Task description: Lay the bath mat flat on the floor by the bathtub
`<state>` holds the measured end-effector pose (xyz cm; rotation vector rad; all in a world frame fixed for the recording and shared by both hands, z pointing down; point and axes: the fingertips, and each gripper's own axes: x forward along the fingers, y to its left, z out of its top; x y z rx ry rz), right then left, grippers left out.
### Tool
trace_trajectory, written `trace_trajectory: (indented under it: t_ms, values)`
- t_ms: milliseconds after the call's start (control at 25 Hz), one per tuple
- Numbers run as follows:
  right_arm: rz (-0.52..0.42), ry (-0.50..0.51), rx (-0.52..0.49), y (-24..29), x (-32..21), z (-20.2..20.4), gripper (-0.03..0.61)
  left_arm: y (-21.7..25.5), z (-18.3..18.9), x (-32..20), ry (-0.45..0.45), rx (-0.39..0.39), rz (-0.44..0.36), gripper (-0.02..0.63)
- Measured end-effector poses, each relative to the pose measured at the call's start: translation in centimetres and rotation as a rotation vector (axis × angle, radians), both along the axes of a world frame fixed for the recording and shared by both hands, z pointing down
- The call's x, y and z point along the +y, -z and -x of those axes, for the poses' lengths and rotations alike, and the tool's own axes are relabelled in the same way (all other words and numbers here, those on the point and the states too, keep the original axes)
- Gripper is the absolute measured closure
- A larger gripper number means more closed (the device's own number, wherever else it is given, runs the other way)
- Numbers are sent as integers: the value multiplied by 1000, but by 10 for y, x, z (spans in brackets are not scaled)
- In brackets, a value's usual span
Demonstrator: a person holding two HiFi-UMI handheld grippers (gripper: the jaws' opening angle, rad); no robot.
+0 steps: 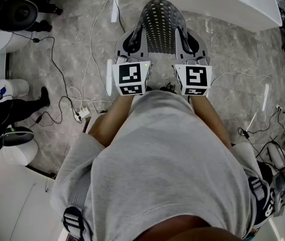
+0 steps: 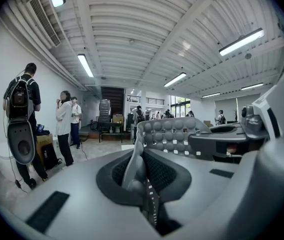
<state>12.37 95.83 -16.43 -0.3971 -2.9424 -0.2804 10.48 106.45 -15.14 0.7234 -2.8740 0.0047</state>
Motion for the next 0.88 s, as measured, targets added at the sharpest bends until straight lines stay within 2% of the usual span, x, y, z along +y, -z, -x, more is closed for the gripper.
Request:
trace_trajectory:
  t_ms: [280, 600, 880]
  values:
    - [2, 4, 11, -14, 9, -3, 558, -13, 1, 14, -25, 30, 7, 583]
    - [-36, 6, 73, -40, 23, -17, 558, -35, -5, 37, -46, 73, 6, 583]
    - [-35, -8, 93, -48, 42, -12, 558, -47, -1, 49, -83, 94, 4, 583]
